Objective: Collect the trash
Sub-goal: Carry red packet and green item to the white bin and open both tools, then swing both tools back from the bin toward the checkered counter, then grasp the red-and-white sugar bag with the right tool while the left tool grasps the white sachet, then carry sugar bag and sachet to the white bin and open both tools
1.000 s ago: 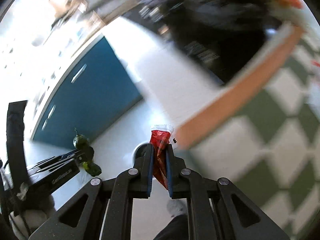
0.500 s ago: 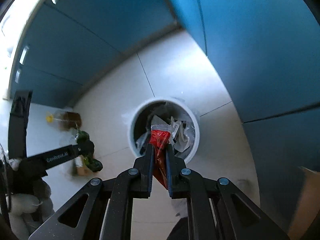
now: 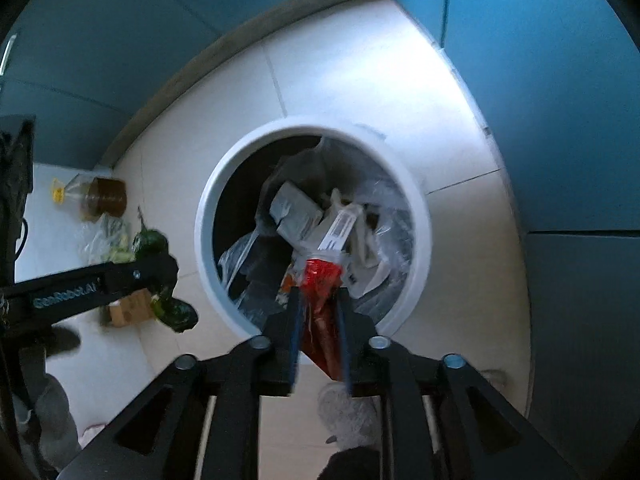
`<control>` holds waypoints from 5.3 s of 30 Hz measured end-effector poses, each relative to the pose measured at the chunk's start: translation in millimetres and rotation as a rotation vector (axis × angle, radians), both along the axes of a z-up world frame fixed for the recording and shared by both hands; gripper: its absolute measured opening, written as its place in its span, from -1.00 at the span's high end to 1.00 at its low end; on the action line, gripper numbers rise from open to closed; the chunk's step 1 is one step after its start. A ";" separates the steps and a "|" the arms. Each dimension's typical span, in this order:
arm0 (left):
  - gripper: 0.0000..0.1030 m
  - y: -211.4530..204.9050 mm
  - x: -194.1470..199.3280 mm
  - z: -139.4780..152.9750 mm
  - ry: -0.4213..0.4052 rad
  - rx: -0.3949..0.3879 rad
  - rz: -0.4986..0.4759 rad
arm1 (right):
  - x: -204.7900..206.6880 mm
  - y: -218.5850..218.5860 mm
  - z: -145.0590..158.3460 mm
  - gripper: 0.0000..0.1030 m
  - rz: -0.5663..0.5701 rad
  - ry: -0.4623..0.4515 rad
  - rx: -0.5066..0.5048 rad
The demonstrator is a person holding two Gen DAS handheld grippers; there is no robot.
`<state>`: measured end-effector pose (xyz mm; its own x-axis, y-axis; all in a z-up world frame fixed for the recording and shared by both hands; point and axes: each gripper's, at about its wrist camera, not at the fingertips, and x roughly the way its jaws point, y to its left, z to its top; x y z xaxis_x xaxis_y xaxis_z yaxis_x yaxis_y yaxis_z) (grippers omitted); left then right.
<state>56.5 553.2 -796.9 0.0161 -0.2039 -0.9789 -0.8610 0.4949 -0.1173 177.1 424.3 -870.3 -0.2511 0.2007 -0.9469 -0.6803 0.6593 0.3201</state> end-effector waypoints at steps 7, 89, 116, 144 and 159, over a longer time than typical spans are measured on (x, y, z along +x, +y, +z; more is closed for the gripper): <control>-0.66 6.3 -7.6 25.6 0.009 0.083 0.013 | -2.4 -0.2 20.0 -0.88 0.051 -0.074 -0.009; -0.86 -511.5 419.3 426.7 -0.185 0.362 -1.009 | 311.1 -656.1 470.6 0.37 -1.124 -0.513 -0.129; 1.00 -526.2 405.5 470.4 -0.334 0.160 -1.016 | 256.4 -747.3 533.3 0.54 -1.319 -0.556 -0.048; 0.91 -661.5 440.1 372.0 -0.266 0.188 -1.138 | 245.7 -770.0 510.2 0.55 -1.424 -0.542 -0.044; 0.91 -433.0 326.6 506.1 -0.398 0.320 -0.826 | 222.9 -580.4 559.5 0.57 -0.944 -0.482 0.181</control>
<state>383.0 120.3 -290.9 0.3294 -0.0249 -0.9439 -0.1541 0.9848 -0.0797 400.0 -156.1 -310.8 0.4705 0.2650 -0.8417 -0.0016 0.9541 0.2995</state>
